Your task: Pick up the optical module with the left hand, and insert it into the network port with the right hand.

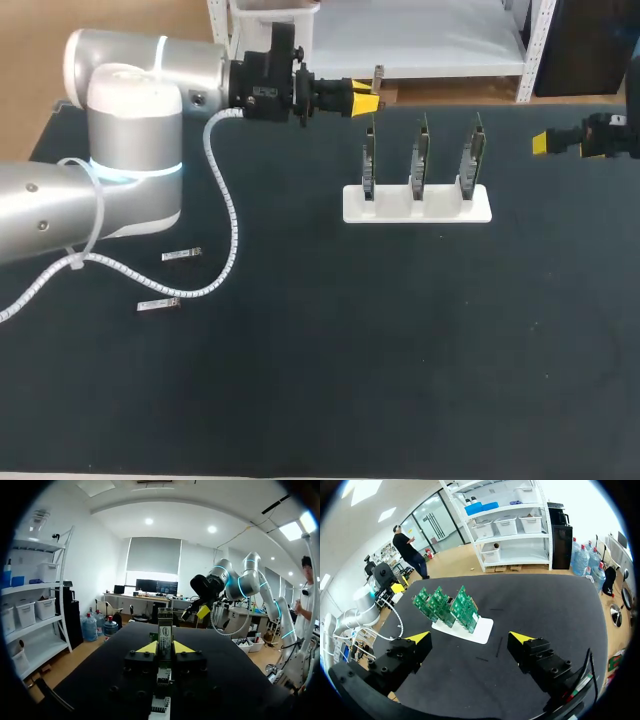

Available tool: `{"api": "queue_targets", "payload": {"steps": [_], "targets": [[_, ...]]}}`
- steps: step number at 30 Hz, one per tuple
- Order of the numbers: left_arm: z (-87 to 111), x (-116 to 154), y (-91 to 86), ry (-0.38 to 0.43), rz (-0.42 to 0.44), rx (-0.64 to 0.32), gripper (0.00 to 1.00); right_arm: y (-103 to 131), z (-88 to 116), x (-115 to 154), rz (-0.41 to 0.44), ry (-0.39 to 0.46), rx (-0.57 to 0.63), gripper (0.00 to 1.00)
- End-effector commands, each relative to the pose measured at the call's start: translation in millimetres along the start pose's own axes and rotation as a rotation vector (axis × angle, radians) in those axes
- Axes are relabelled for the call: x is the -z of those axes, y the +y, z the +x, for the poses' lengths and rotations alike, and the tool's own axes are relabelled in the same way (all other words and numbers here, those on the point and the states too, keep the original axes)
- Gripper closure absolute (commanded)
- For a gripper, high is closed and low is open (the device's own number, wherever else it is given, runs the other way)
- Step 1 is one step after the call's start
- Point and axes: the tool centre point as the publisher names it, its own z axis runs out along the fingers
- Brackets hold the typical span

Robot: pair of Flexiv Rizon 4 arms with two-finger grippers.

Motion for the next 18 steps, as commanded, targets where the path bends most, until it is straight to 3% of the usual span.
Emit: {"api": "queue_targets", "payload": {"steps": [1, 18], "targets": [[1.7, 0.9, -4.6, -0.004, -0.010, 0.006, 1.00, 0.0, 0.0, 0.0, 0.000, 0.000, 0.000, 0.00], [11.0, -3.9, -7.3, -0.011, -0.024, 0.042, 1.00, 0.0, 0.0, 0.0, 0.000, 0.000, 0.000, 0.00]]}}
